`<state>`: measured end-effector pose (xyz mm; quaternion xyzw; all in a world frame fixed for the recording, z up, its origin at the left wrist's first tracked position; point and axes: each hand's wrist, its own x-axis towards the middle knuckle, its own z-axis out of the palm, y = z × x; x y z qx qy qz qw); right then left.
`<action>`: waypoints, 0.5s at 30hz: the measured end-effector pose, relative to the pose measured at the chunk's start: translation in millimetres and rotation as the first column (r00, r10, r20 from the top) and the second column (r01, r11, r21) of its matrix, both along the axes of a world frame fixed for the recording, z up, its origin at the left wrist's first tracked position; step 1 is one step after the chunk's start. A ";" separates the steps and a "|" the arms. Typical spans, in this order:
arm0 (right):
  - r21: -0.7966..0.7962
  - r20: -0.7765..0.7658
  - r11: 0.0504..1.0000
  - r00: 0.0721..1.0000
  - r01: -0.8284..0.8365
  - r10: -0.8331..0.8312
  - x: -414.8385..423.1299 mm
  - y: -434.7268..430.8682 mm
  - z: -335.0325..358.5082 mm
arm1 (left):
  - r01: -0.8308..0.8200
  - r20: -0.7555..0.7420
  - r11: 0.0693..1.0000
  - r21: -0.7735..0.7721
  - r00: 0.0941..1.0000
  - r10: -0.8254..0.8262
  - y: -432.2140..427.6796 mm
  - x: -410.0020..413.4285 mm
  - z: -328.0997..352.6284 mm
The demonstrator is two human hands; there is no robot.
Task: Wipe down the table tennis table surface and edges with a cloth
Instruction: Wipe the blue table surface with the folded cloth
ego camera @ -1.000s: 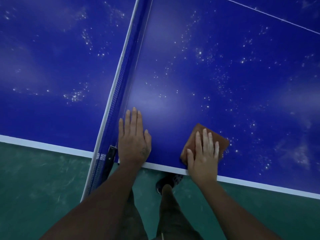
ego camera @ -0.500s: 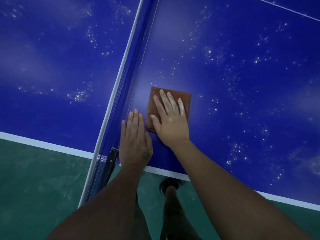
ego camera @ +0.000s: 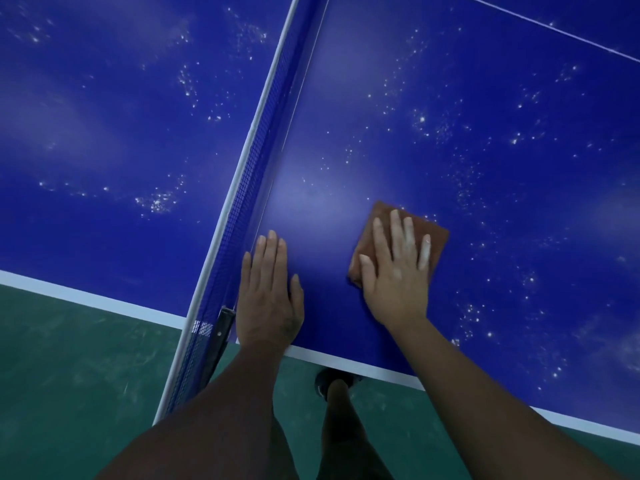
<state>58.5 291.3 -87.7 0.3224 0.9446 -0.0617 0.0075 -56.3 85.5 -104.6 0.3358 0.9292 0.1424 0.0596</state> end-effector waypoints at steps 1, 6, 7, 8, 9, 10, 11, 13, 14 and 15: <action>-0.005 -0.011 0.999 0.999 -0.034 0.034 -16.2 -6.1 -0.7 | 0.002 -0.007 1.000 0.003 1.000 -0.002 -0.1 0.0 -0.5; -0.007 -0.056 0.996 0.995 -0.085 0.084 -70.1 -14.5 -4.0 | 0.003 -0.017 1.000 -0.001 1.000 -0.003 -1.0 0.1 -1.8; -0.005 -0.067 0.996 0.993 -0.094 0.093 -68.6 -8.5 -4.8 | 0.002 -0.016 1.000 0.002 1.000 -0.002 -0.8 -0.1 -2.2; -0.002 -0.079 0.995 0.992 -0.100 0.099 -62.5 -0.7 -5.5 | 0.000 -0.014 1.000 0.003 1.000 0.000 -0.7 -0.3 -2.5; -0.001 -0.085 0.996 0.992 -0.094 0.093 -52.9 8.4 -6.2 | -0.001 -0.010 1.000 0.002 1.000 0.001 -0.7 -0.2 -3.1; -0.001 -0.081 0.997 0.994 -0.071 0.071 -40.6 18.2 -7.0 | -0.001 -0.007 1.000 -0.002 1.000 0.001 -1.1 0.1 -3.7; -0.003 -0.067 0.999 0.997 -0.035 0.035 -27.0 28.7 -7.2 | 0.001 -0.007 1.000 -0.010 1.000 -0.001 -1.4 0.3 -4.4; -0.004 -0.022 0.999 0.999 0.037 -0.037 1.1 47.4 -5.9 | 0.005 -0.009 1.000 -0.022 1.000 -0.006 -2.0 0.0 -5.3; -0.002 -0.001 0.999 0.999 0.051 -0.051 14.1 53.6 -4.8 | 0.008 -0.011 1.000 -0.026 1.000 -0.009 -2.4 -0.3 -5.8; 0.000 0.018 0.999 0.999 0.047 -0.047 25.0 56.8 -4.0 | 0.011 -0.013 0.999 -0.030 1.000 -0.011 -2.7 -0.3 -6.1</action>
